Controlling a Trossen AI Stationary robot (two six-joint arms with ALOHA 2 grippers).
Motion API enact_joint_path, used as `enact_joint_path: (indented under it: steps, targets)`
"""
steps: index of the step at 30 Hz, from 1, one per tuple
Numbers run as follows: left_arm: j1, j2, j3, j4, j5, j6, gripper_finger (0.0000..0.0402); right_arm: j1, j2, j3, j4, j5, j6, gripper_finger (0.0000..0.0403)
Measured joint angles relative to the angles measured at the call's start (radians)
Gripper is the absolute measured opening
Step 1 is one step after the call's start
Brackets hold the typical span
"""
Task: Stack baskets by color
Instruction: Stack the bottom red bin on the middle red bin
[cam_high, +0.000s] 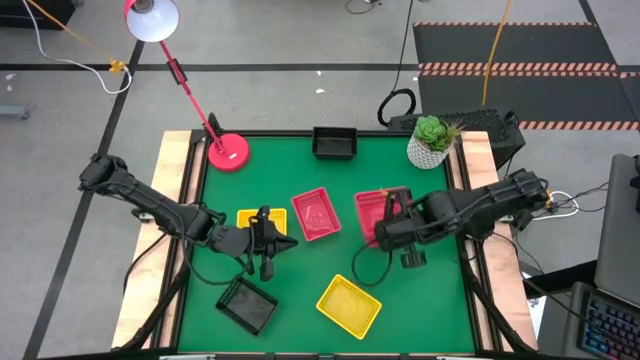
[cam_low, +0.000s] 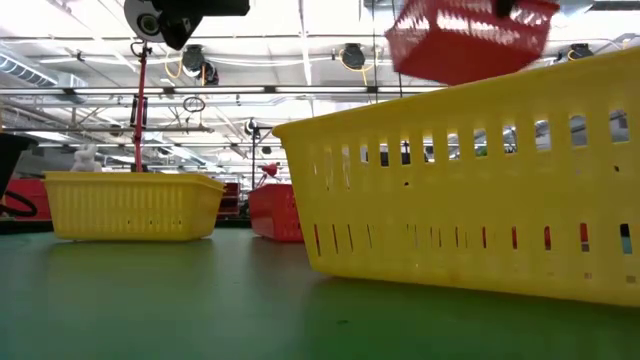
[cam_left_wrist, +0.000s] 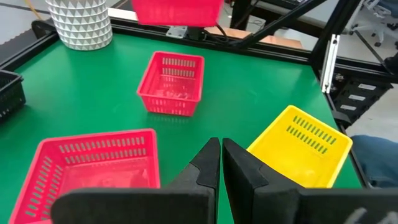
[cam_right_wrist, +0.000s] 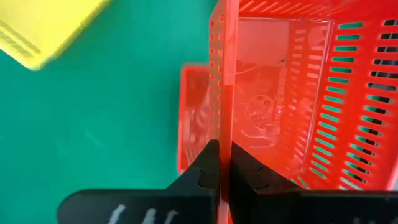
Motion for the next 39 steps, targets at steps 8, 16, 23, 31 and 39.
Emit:
enact_joint_path:
  steps: [8, 16, 23, 31, 39]
  targets:
    - [-0.02, 0.0, 0.0, 0.0, -0.009, 0.0, 0.0019, 0.0, -0.12, -0.262, 0.017, 0.091, 0.073, 0.0002]
    - [-0.019, 0.0, 0.0, 0.001, -0.026, 0.0, 0.0019, 0.001, -0.144, -0.441, 0.151, 0.098, 0.08, 0.0002]
    - [-0.019, 0.0, 0.0, 0.001, -0.026, -0.006, 0.0019, 0.001, -0.144, -0.555, 0.302, 0.068, 0.04, 0.0002]
    - [-0.019, 0.0, 0.0, 0.001, -0.026, -0.004, 0.0019, 0.001, -0.144, -0.61, 0.45, 0.02, 0.043, 0.0002]
    - [-0.019, 0.0, 0.0, 0.001, -0.026, -0.006, 0.0019, 0.001, -0.144, -0.648, 0.48, 0.018, 0.092, 0.0002]
